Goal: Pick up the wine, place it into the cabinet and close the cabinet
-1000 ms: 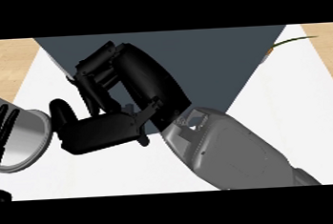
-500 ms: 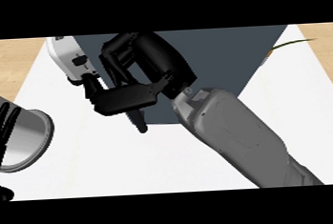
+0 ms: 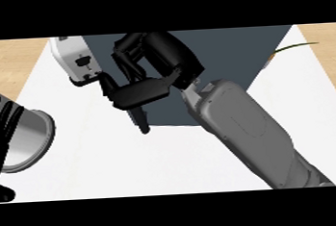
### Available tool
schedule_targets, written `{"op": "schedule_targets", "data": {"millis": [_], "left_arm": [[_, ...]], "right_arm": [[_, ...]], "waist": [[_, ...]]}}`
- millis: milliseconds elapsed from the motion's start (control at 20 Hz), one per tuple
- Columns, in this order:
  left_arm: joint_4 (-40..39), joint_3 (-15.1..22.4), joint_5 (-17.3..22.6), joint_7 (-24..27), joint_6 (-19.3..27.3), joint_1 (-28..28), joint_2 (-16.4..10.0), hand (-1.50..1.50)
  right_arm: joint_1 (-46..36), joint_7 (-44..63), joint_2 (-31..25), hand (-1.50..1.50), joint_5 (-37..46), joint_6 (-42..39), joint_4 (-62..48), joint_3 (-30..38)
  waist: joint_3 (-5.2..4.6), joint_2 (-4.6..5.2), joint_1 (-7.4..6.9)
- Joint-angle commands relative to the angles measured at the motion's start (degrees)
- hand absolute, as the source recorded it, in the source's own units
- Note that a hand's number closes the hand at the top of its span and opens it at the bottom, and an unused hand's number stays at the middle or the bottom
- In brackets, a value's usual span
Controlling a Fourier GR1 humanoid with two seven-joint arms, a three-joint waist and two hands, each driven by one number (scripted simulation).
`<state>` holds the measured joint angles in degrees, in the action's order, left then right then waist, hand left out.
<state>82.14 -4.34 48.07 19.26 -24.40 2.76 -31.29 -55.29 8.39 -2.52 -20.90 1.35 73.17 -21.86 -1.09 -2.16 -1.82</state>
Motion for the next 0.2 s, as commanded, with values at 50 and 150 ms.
{"op": "schedule_targets", "data": {"millis": [50, 150], "left_arm": [[-0.9, -0.49, 0.27, -0.61, 0.09, -1.72, -0.15, -1.5], [1.1, -0.19, -0.68, -0.44, 0.29, -0.15, -0.34, -1.5]], "right_arm": [[0.92, -2.33, -4.1, 1.5, 1.18, 1.29, -9.14, 5.71], [2.23, -2.77, -4.76, 1.5, 1.77, 0.1, -9.89, 4.76]], "waist": [[1.03, 3.02, 0.98], [1.07, 2.87, 0.37]]}}
